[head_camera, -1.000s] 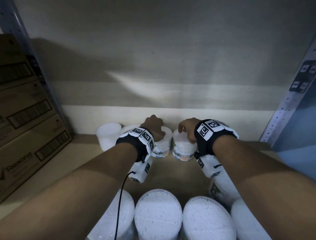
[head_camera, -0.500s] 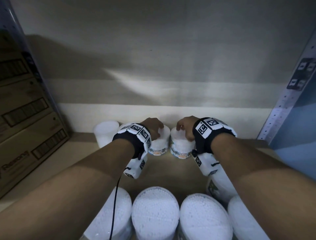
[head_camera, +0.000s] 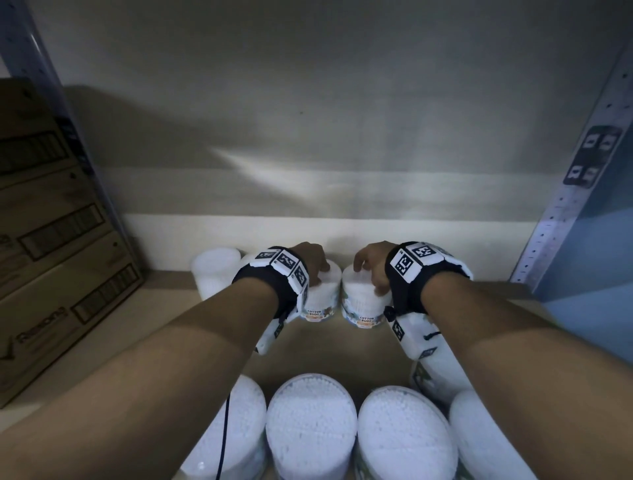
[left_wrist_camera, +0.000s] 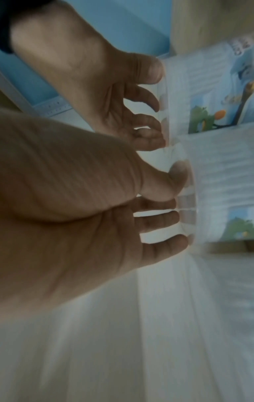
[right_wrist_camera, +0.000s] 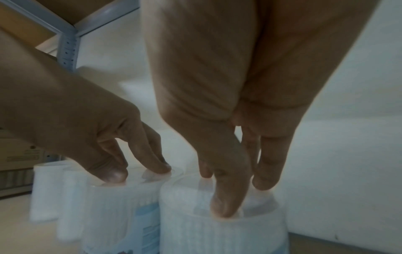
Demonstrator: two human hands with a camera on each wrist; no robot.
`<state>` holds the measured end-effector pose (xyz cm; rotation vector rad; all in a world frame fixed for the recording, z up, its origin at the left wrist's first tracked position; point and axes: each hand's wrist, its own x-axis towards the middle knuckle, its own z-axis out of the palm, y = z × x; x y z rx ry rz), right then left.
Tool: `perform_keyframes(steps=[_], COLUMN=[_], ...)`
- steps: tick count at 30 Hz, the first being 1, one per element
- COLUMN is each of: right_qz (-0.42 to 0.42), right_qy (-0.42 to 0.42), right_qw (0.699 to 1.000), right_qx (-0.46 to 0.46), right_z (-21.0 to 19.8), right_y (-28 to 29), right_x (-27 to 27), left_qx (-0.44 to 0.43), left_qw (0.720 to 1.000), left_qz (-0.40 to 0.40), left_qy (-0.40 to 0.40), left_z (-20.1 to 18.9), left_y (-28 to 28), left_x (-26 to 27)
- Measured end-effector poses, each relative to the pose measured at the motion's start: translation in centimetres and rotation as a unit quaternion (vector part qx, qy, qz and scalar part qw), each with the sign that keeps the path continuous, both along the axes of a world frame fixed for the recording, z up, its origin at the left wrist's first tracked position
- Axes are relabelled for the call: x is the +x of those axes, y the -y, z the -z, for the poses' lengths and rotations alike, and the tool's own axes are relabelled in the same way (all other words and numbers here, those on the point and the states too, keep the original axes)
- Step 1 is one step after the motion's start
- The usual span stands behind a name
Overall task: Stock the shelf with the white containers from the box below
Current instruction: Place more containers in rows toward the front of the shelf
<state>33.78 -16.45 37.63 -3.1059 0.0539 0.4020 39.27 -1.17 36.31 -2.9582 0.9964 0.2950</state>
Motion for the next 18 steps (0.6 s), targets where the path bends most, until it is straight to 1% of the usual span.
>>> perform_keyframes(steps=[5,8,11,15,18], right_qz=[-0.023,-0.032,-0.026,-0.021,-0.007], right_qy=[-0.005,-0.014,-0.015,-0.037,-0.014], right_qw=[0.999,0.999,0.999,0.999,1.0], right_qx=[-0.022,-0.021,-0.017,0.006,0.003], right_z=[-0.1,0.0,0.0,-0.5,-0.2], right_y=[-0.7,-1.0,-1.5,-1.9,-2.3], right_x=[-1.7,-2.8,-4.0,-5.9,-7.4], left_qx=[0.034,0.036,0.051,0.058,0.05], left_qw=[0.999,0.999,0.998,0.998,0.998], left_qz=[0.027,0.028,0.027,0.016,0.018], left_qy=[0.016,0.026,0.022,0.02,0.015], left_z=[-0.2,-0.5,-0.5,-0.6,-0.7], left_y=[-0.6,-0.7,-1.0,-1.1,-1.1], left_x=[-2.0,-3.2,-4.6,-6.2,-7.4])
